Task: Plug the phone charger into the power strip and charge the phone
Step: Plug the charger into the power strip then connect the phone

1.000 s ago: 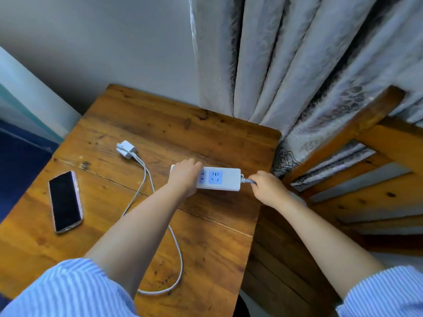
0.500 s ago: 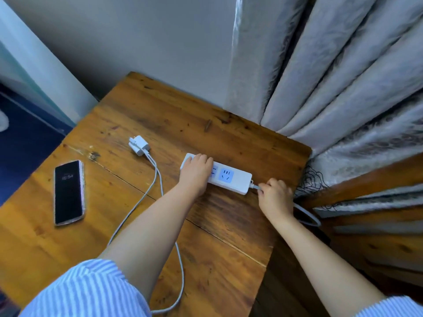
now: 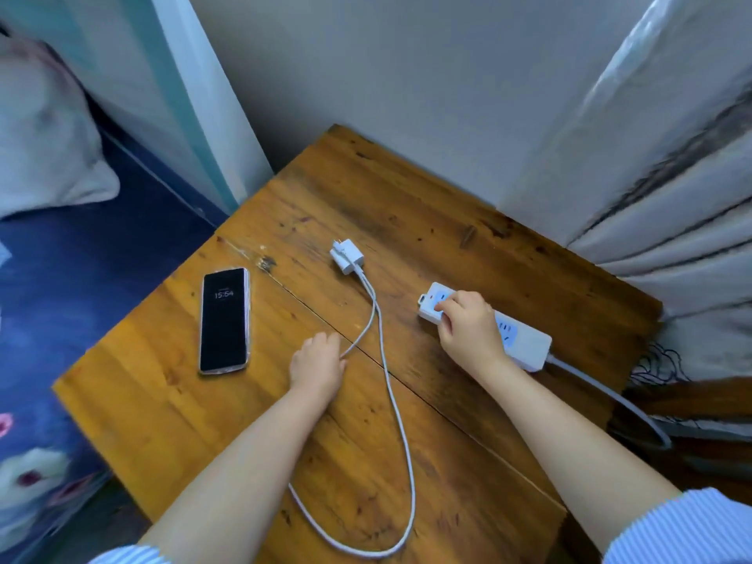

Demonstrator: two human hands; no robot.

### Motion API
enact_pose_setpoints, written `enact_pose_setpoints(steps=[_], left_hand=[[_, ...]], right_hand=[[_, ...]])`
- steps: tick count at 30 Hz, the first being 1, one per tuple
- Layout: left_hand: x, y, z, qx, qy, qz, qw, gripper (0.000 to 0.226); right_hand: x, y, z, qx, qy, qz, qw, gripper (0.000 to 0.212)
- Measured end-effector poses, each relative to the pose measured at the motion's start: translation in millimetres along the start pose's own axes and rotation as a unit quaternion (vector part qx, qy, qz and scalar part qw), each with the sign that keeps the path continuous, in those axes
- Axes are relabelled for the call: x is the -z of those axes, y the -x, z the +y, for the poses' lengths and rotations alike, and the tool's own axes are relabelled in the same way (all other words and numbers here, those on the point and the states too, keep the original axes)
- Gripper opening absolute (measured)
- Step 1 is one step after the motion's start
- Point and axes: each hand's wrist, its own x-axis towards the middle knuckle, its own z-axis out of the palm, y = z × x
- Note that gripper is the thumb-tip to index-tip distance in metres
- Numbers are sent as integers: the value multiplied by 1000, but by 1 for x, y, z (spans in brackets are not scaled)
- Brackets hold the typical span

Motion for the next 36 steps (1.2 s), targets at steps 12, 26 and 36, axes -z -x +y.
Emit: enact_pose_setpoints(steps=[12, 26, 36], left_hand=[[3, -10, -74, -38, 26, -4, 999, 17], [11, -16, -104, 68, 10, -27, 997, 12], [20, -13, -89, 14, 8, -103, 995, 16]], right_hand=[[-48, -88, -55, -2, -21, -114, 993, 36], [-79, -128, -83, 117, 166, -149, 968, 45], [-65, -115, -82, 215, 247, -174, 929, 36]])
